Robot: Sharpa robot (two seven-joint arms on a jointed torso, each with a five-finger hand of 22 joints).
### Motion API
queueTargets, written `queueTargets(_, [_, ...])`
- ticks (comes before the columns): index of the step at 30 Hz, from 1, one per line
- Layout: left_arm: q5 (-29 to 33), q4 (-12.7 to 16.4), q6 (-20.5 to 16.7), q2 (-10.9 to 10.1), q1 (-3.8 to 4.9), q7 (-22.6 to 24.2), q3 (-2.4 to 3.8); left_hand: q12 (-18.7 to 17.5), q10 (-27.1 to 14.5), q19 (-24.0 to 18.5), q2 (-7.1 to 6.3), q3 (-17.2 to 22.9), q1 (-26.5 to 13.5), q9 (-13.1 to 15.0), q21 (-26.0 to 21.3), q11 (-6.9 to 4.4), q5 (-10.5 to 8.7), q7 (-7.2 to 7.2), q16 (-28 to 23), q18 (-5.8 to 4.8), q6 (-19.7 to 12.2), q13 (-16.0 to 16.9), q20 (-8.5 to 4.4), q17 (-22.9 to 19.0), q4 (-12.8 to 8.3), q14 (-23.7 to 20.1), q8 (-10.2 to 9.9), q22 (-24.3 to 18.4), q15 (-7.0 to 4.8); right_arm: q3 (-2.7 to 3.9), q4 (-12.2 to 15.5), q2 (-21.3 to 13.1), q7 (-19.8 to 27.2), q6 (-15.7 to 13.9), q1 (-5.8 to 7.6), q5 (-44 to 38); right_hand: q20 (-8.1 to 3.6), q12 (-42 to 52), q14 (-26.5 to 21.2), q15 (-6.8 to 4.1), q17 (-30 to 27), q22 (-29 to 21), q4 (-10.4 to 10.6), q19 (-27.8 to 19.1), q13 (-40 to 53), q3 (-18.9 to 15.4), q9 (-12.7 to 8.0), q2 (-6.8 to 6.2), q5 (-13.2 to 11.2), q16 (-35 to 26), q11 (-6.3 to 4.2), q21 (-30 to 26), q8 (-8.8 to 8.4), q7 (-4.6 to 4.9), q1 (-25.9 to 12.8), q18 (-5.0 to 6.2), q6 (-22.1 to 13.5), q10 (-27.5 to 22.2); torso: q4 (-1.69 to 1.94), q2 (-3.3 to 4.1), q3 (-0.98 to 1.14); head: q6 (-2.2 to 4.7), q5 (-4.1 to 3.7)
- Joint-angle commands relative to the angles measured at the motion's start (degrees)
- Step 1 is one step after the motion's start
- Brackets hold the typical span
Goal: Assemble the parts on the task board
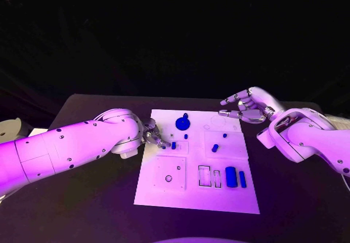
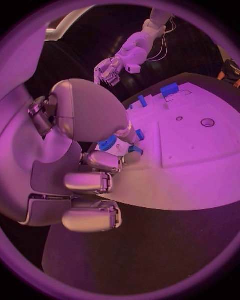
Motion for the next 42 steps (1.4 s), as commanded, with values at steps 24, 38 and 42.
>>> queueTargets(24, [8.3,1.9,-13.6,-2.6,-0.29,6.3,0.59,-6.7,-4.2,0.1,2.02,-15.2,-4.1,-0.1,-5.4,0.90,3.13,1.11,0.2,1.41,-2.6,-7.6,0.01,15.1,0.3,5.9,-0.5,3.0,0.02,0.00,-0.1,0.2,0.5,0.7,-0.14,-0.2,0.23,-0.2,5.6,0.04,13.0,10.9,0.2,3.8,5.7,-0.4,0.0,0.23,0.3,-0.3,0.17,-0.4,0.03,0.05,-0.3,0.23,0.0,-0.4,-0.02,0.01,0.00,0.14,0.06])
queueTargets(38, [6.1,0.8,-21.1,-0.7,-0.29,28.7,0.50,-37.1,-31.7,-23.2,2.40,2.5,21.3,-10.2,-49.7,9.16,3.28,9.74,-42.1,8.14,-16.3,-35.8,5.62,-30.2,-6.2,-19.3,-9.7,-37.8,6.61,0.00,-0.4,0.3,0.6,0.5,-0.19,-0.1,0.23,-0.3,5.5,0.04,13.0,10.8,0.2,3.7,5.7,-0.5,0.0,0.27,0.3,-0.3,0.17,-0.4,0.03,0.05,-0.3,0.24,0.0,-0.4,-0.02,-0.01,-0.02,0.75,-0.74])
queueTargets(42, [0.3,-1.1,-23.4,1.5,-0.29,34.9,0.12,-43.0,-28.7,-21.4,-0.31,5.2,23.9,-18.5,-50.4,8.56,2.55,9.51,-43.2,8.81,-11.3,-43.7,5.59,-32.4,-9.1,-18.0,-15.4,-38.6,6.74,0.00,-0.5,0.4,0.7,0.5,-0.22,0.0,0.23,-0.3,5.5,0.04,12.9,10.8,0.2,3.7,5.6,-0.5,0.0,0.27,0.3,-0.3,0.17,-0.4,0.03,0.05,-0.3,0.24,0.0,-0.4,-0.04,-0.02,-0.02,1.08,-1.17])
